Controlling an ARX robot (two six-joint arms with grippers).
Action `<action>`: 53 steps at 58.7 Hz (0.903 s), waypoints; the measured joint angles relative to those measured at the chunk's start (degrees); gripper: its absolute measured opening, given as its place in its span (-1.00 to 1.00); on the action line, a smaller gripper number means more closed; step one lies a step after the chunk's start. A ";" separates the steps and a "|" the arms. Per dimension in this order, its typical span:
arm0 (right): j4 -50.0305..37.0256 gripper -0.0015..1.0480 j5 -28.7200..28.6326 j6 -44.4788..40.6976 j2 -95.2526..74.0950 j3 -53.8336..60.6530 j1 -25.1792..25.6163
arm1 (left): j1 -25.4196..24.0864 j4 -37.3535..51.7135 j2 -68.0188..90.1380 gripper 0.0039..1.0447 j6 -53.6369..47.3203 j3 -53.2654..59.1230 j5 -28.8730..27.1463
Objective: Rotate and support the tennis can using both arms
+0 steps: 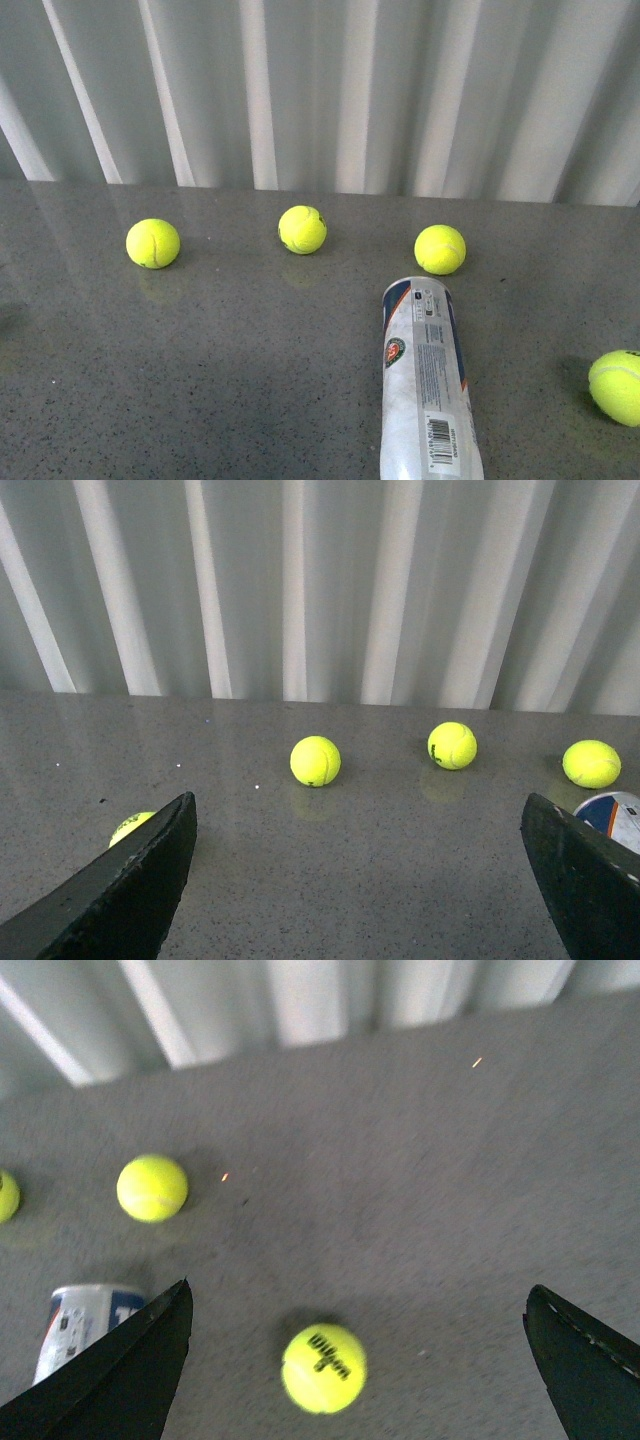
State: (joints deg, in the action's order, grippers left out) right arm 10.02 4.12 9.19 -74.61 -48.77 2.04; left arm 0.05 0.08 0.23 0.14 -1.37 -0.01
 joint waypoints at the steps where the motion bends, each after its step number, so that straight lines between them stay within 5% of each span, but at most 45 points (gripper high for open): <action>1: 0.28 0.86 0.24 0.39 -2.34 -1.07 -1.01 | 0.00 0.00 0.00 0.87 0.00 0.00 0.00; 23: 7.87 0.86 -6.21 8.20 -29.38 -13.22 -16.70 | 0.00 0.00 -0.04 0.87 0.00 0.00 0.00; 53: 8.26 0.86 -9.44 12.68 -42.97 -20.20 -19.78 | 0.00 0.00 -0.04 0.87 0.00 0.00 0.00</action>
State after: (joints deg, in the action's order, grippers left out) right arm 18.28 -5.32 21.87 -117.58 -68.97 -17.74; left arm 0.05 0.08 0.19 0.14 -1.37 -0.01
